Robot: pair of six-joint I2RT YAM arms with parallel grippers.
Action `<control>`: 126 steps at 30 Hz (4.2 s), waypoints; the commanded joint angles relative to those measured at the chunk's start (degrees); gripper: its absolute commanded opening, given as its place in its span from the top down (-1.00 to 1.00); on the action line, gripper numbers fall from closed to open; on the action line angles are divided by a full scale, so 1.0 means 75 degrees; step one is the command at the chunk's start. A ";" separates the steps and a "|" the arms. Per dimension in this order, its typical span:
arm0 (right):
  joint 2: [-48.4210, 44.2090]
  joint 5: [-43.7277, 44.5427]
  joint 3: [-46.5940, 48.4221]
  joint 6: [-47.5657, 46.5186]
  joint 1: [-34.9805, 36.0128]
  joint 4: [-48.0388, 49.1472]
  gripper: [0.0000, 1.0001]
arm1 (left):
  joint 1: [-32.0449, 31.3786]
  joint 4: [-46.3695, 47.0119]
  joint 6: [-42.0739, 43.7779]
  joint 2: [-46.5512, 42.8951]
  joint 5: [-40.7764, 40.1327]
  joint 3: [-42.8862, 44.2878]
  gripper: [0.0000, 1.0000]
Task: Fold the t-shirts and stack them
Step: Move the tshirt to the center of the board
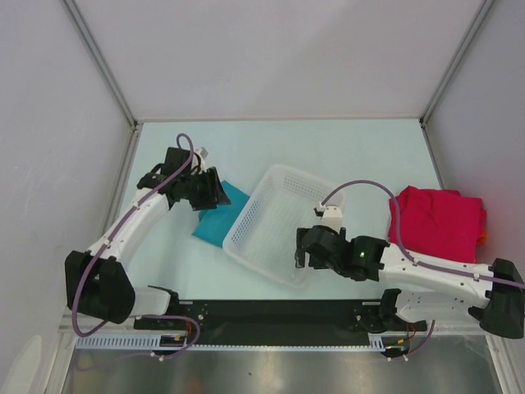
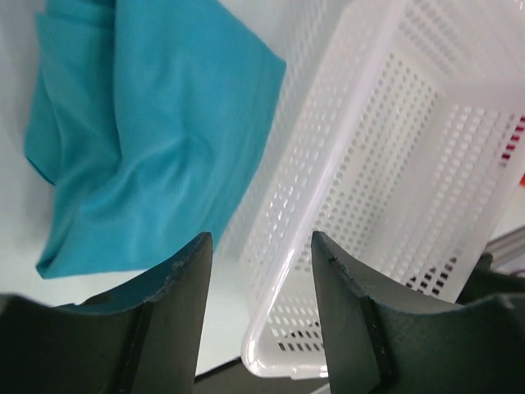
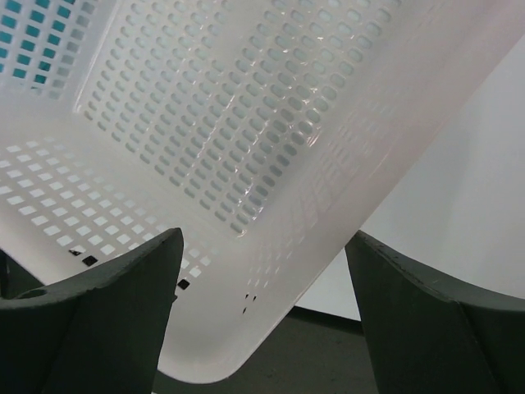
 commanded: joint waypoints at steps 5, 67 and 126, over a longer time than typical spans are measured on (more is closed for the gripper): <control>0.0802 -0.0597 0.0192 -0.0476 -0.0285 0.0758 -0.73 | -0.0424 -0.0061 -0.0435 -0.1846 0.0887 -0.1525 -0.13; 0.6500 -0.0094 0.6122 -0.3324 -0.9403 0.0149 -0.20 | -0.1151 -0.1386 -0.0342 -0.4626 0.0734 -0.3227 -0.14; 0.5691 0.0375 0.4001 -0.2527 -0.8863 0.0652 -0.25 | -0.1151 -0.0730 -0.0401 -0.4286 0.1203 -0.3449 -0.12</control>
